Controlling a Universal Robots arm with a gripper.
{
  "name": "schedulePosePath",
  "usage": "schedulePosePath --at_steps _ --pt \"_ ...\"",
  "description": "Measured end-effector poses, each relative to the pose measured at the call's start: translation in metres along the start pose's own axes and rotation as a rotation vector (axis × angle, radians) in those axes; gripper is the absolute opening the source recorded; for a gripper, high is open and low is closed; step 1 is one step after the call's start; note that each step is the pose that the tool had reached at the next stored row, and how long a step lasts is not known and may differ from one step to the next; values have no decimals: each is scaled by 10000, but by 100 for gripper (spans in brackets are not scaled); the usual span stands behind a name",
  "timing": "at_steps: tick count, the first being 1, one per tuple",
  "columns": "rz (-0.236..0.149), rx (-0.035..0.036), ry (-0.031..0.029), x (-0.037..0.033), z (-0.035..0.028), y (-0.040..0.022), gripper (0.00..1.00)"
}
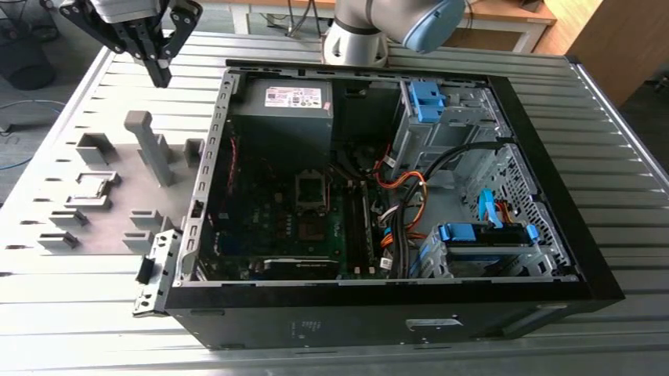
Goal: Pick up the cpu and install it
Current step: 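Reach for the cpu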
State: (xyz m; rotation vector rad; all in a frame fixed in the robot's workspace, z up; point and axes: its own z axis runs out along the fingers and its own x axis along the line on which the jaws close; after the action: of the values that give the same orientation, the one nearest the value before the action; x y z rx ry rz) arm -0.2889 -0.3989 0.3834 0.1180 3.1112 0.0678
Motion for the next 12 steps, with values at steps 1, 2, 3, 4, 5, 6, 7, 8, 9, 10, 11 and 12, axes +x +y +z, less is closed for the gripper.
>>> schedulePosePath --at_steps 1,2,3,4,5,6,7,8,9,10,11,12 --pt "0 1 0 20 2 -2 11" --pt "0 0 -1 41 4 -3 11" --pt "-1 1 0 63 5 -5 11" --pt "-1 1 0 85 6 -7 11" --pt "-1 1 1 107 7 -9 11" --pt "-1 0 0 130 9 -11 11" --pt "-2 0 0 154 10 -13 11" --pt "-2 0 0 176 11 -14 11" --pt "-1 1 0 200 12 -16 11" --pt "-1 0 0 221 13 -18 11" --pt "-1 0 -1 244 15 -19 11" --pt "0 0 0 265 15 -21 11"
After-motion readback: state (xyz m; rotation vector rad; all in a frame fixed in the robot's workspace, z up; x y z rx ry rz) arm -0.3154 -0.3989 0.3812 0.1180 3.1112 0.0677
